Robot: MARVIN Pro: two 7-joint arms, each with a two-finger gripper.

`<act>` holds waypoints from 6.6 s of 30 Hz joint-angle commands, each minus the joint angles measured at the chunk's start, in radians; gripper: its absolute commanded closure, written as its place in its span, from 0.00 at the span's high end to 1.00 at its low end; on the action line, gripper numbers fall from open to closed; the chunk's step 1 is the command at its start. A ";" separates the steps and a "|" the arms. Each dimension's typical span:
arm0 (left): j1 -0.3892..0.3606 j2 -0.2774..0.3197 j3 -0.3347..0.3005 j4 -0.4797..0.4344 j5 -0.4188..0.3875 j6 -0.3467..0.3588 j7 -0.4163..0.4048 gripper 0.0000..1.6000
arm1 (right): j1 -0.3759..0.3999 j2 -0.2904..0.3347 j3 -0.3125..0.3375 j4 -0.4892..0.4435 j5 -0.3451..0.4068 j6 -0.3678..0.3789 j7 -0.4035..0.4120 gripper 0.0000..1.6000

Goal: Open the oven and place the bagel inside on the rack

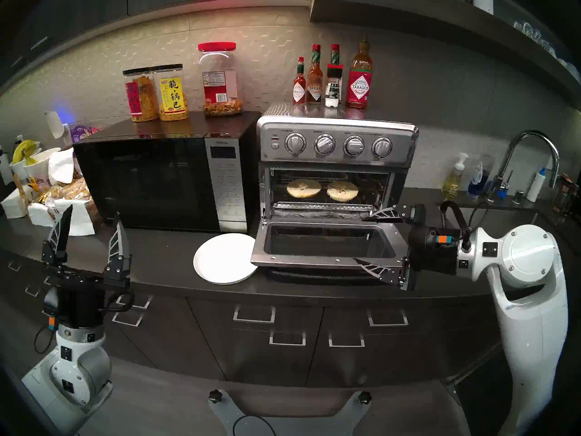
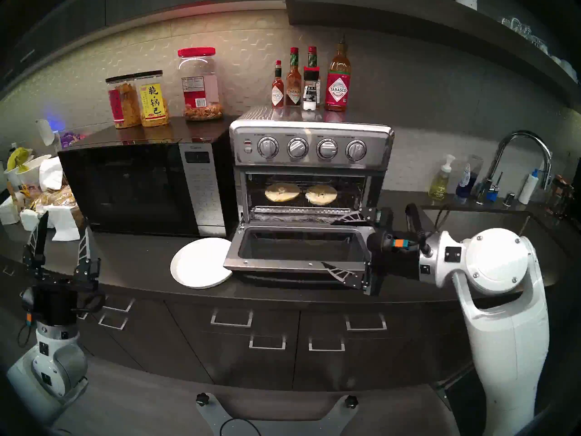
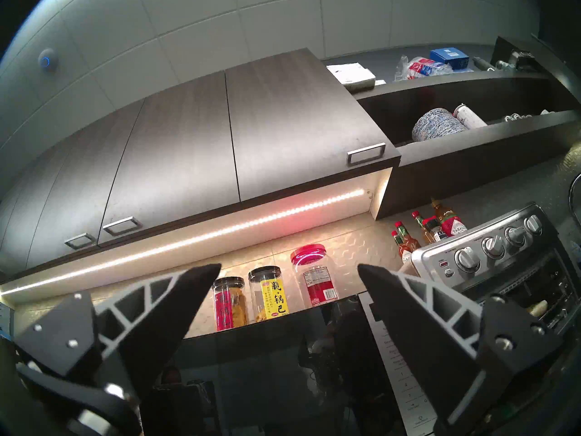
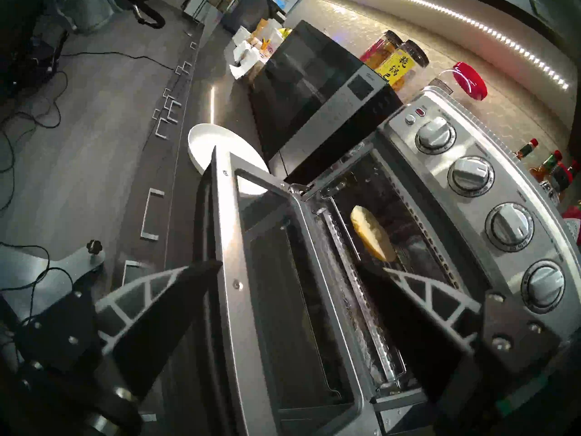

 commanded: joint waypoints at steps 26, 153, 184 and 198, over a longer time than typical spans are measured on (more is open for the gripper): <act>0.001 0.006 -0.006 -0.020 0.006 -0.004 0.007 1.00 | -0.065 -0.170 0.096 0.031 0.123 0.145 -0.053 1.00; 0.010 0.029 -0.002 -0.021 0.023 -0.003 0.045 1.00 | 0.101 0.000 -0.027 0.111 0.149 0.491 0.107 1.00; 0.011 0.034 0.000 -0.020 0.027 -0.003 0.054 1.00 | -0.102 -0.087 0.048 0.056 0.424 0.520 -0.230 1.00; 0.009 0.037 0.003 -0.016 0.029 -0.004 0.057 1.00 | -0.011 -0.090 -0.145 -0.110 0.289 0.566 -0.372 1.00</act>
